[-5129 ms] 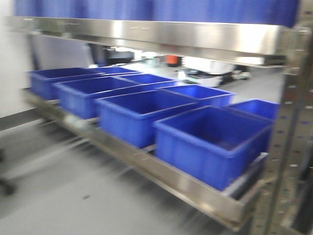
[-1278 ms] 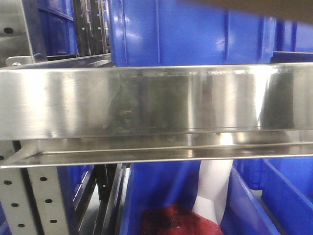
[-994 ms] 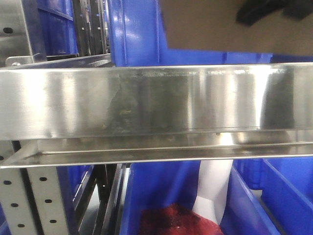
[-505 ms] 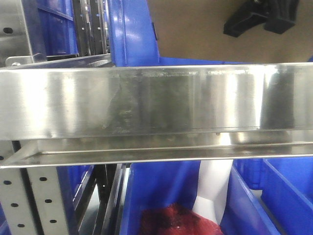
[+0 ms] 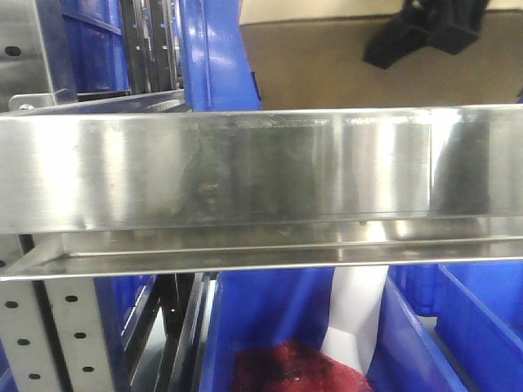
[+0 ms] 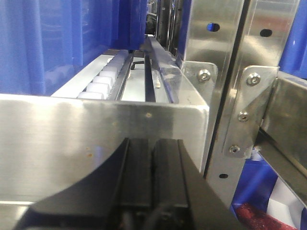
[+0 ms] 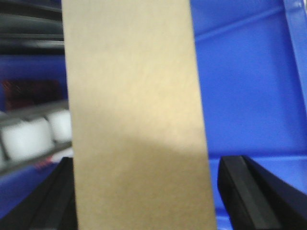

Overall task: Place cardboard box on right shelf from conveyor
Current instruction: 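Lower the box onto the roller shelf and open the right gripper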

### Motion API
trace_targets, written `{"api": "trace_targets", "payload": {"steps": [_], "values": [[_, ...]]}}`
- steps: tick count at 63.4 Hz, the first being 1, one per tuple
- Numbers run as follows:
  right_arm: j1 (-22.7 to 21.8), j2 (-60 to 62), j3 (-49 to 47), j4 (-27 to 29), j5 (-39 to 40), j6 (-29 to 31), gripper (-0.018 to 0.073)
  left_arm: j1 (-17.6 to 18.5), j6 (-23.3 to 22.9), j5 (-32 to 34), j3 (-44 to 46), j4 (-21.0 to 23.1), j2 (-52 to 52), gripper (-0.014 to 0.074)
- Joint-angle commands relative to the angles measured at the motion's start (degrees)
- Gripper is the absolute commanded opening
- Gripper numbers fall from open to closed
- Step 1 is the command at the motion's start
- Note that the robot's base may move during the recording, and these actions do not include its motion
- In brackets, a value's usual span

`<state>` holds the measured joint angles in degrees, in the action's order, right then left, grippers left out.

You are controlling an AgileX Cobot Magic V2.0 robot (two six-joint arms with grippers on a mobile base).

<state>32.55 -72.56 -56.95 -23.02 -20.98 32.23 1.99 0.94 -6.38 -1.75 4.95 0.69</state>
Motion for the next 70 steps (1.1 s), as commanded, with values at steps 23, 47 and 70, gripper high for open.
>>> {"api": "trace_targets", "payload": {"steps": [23, 47, 70], "values": [[3.3, 11.3, -2.1, 11.8, 3.8, -13.5, 0.0622, 0.3, -0.3, 4.8, 0.2, 0.3, 0.7, -0.0119], [3.1, 21.7, 4.6, -1.0, 5.1, -57.5, 0.0229, 0.3, -0.3, 4.8, 0.2, 0.3, 0.7, -0.0119], [3.0, 25.4, 8.8, -2.7, 6.0, -61.1, 0.0058, 0.3, -0.3, 4.8, 0.2, 0.3, 0.7, -0.0119]]}}
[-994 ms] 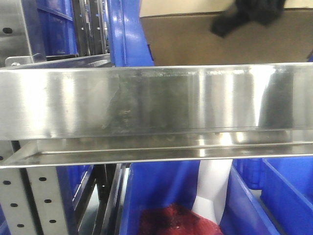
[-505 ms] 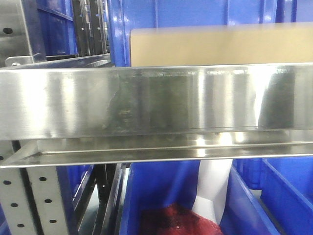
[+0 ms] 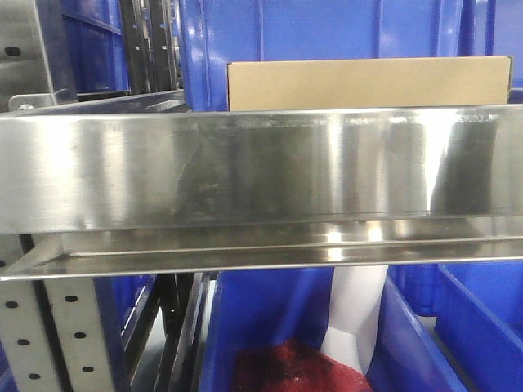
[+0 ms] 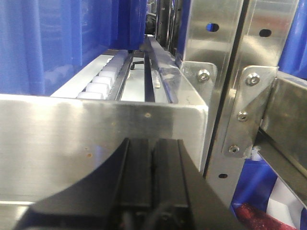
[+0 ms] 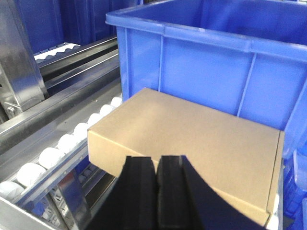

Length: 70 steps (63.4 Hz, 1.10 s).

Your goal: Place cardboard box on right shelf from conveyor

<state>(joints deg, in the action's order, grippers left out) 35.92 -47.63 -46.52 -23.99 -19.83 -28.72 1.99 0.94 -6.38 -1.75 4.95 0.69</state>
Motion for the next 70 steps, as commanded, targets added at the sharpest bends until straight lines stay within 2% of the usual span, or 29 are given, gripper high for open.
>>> {"api": "trace_targets", "payload": {"steps": [1, 40, 46, 52, 58, 63, 70], "values": [[-0.3, 0.5, -1.6, -1.7, 4.9, -0.2, 0.0058, 0.3, -0.3, 4.8, 0.2, 0.3, 0.7, -0.0119], [-0.3, 0.6, -1.6, -1.4, 4.7, 0.7, 0.0058, 0.3, -0.3, 4.8, 0.2, 0.3, 0.7, -0.0119], [-1.0, 1.2, -1.6, 3.8, 3.0, 7.3, 0.0058, 0.3, -0.3, 4.8, 0.2, 0.3, 0.7, -0.0119], [-2.8, 2.9, -0.3, 13.4, 3.1, 20.2, 0.0058, 0.3, -0.3, 4.8, 0.2, 0.3, 0.7, -0.0119], [-5.5, 5.7, 3.1, 20.4, 5.4, 28.7, 0.0058, 0.3, -0.3, 4.8, 0.2, 0.3, 0.7, -0.0119], [-8.0, 9.1, 6.7, 21.2, 7.7, 30.1, 0.0058, 0.3, -0.3, 4.8, 0.2, 0.3, 0.7, -0.0119], [-14.0, 15.9, 14.1, 21.4, 12.1, 30.1, 0.0058, 0.3, -0.3, 4.8, 0.2, 0.3, 0.7, -0.0119]]}}
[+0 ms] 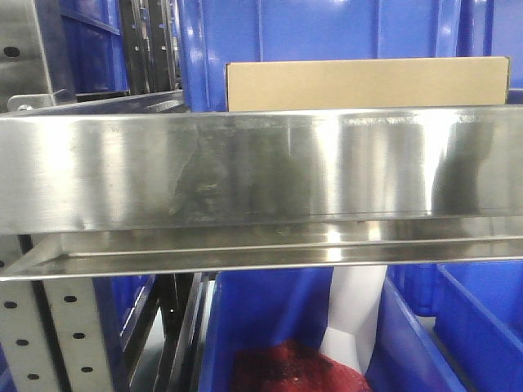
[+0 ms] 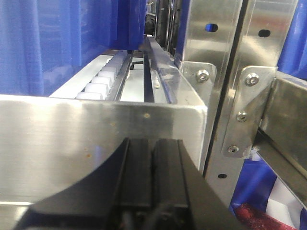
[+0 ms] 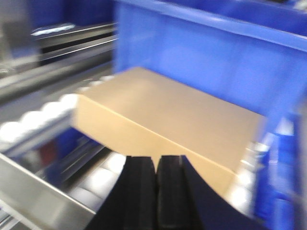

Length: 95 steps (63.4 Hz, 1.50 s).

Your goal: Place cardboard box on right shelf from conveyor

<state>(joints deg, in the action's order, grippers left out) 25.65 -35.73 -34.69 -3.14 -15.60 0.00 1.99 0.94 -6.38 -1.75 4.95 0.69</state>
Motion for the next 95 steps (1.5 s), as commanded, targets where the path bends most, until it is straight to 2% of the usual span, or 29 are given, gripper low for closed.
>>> {"api": "trace_targets", "payload": {"steps": [1, 13, 22, 38, 51, 95], "values": [[-4.5, 4.9, 3.6, 0.6, 8.5, 1.4, 0.0058, 0.3, -0.3, 4.8, 0.2, 0.3, 0.7, -0.0119], [-15.4, 18.4, 15.6, 2.2, 12.7, 1.4, 0.0058, 0.3, -0.3, 4.8, 0.2, 0.3, 0.7, -0.0119], [-21.7, 27.4, 23.0, 2.5, 13.9, 1.4, 0.0058, 0.3, -0.3, 4.8, 0.2, 0.3, 0.7, -0.0119], [-27.7, 37.3, 30.8, 3.1, 14.0, 1.4, 0.0058, 0.3, -0.3, 4.8, 0.2, 0.3, 0.7, -0.0119], [-28.8, 37.1, 36.3, 6.6, 18.9, 1.2, 0.0058, 0.3, -0.3, 4.8, 0.2, 0.3, 0.7, -0.0119], [-28.8, 37.1, 36.1, 7.0, 17.7, 1.2, 0.0058, 0.3, -0.3, 4.8, 0.2, 0.3, 0.7, -0.0119]]}}
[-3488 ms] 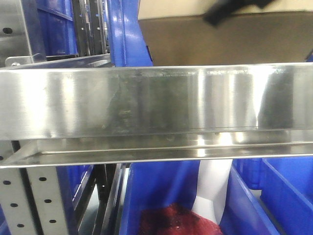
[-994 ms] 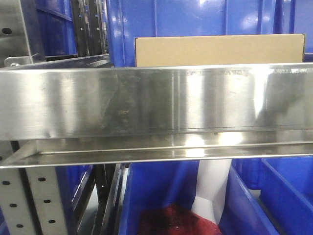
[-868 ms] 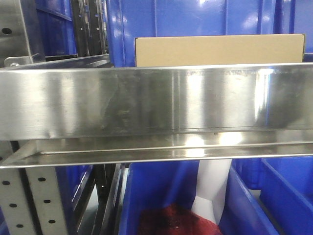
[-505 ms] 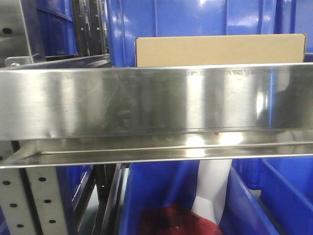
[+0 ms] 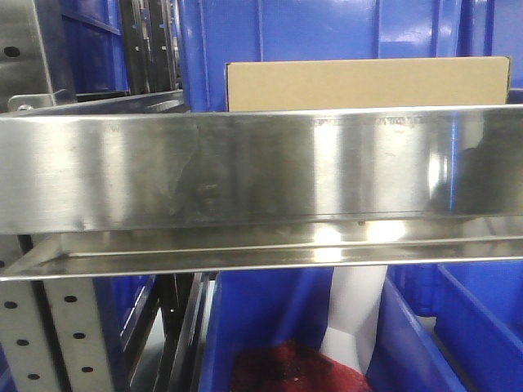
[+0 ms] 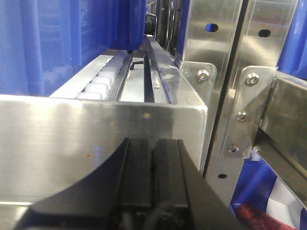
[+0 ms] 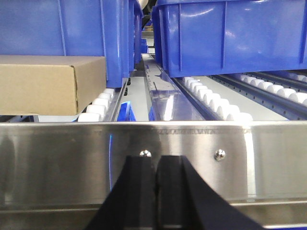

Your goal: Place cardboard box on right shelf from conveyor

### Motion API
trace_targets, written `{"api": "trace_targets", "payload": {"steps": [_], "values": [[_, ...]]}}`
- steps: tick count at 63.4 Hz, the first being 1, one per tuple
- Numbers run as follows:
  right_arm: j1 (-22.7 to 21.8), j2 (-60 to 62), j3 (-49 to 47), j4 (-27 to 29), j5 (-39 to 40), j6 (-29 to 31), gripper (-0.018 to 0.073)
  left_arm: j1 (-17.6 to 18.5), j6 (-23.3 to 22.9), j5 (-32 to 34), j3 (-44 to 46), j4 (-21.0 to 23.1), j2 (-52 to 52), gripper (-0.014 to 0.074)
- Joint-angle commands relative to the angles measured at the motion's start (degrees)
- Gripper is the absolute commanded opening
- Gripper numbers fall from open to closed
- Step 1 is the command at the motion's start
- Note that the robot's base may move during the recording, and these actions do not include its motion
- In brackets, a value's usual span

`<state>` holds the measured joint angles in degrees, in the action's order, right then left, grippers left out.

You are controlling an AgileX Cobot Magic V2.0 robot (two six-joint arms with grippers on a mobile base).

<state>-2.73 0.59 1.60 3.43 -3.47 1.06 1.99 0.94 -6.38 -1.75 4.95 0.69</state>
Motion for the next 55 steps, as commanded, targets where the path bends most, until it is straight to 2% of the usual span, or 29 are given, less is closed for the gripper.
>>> {"api": "trace_targets", "payload": {"steps": [1, 55], "values": [[-0.4, 0.8, -0.2, 0.4, 5.6, 0.1, 0.0058, 0.3, -0.3, 4.8, 0.2, 0.3, 0.7, -0.0119], [-0.4, 0.8, -0.2, 0.4, 5.6, 0.1, 0.0058, 0.3, -0.3, 4.8, 0.2, 0.3, 0.7, -0.0119]]}}
